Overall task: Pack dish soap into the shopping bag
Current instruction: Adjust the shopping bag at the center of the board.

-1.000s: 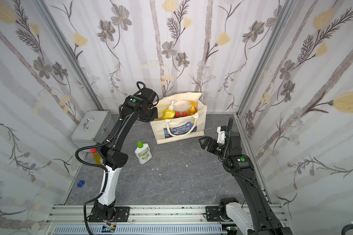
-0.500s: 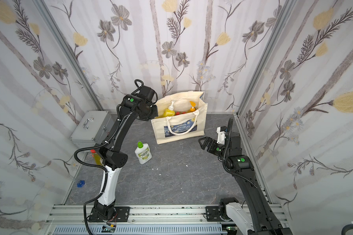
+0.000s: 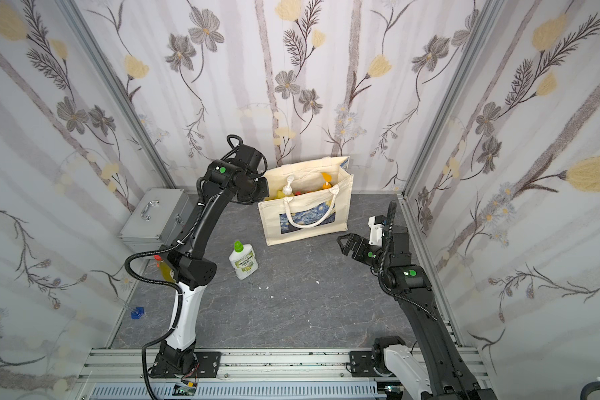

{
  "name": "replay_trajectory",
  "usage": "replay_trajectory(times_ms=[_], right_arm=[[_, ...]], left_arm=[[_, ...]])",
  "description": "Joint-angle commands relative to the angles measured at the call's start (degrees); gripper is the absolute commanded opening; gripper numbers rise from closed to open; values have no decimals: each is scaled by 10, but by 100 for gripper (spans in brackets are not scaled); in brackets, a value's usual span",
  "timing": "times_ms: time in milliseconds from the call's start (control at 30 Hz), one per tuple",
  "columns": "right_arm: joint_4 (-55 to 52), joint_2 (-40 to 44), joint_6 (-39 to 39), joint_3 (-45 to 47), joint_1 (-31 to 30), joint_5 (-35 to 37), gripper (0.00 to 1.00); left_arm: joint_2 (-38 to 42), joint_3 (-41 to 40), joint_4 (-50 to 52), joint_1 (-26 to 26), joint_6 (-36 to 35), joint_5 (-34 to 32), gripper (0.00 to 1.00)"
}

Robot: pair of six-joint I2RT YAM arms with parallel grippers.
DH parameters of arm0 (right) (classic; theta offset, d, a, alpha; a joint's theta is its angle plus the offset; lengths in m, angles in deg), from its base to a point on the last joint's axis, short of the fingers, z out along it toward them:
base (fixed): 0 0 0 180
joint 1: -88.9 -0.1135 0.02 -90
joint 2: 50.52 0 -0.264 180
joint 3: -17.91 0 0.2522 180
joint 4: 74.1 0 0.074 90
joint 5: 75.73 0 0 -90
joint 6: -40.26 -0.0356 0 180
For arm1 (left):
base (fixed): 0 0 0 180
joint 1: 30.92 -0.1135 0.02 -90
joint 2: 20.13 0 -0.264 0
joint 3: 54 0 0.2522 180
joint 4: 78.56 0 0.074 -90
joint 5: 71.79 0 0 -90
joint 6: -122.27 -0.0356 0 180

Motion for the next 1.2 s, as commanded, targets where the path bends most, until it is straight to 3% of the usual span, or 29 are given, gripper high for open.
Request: replay_trajectory(times_ms=[0,333,433,700,900,1167], right_arm=[[18,4,-2,4,0,-2,100],[13,11,-2,8,4,-3,100],[13,12,-2,7,5,-3,100],[14,12,-3,8,5,-5,100],[14,16,-3,8,5,-8,100],[13,22,-6,13,4,-12,100]], left_arm=[[-5,-7,-12,-1,12,-1,0],[-12,-19,-14,-1,15,0,0],[-10,-19,-14,-1,16,0,12],[12,-20,-10,-1,8,-16,70],[44,-33,-10,0,4,-26,99],[125,-94,-16,2,20,-43,100]])
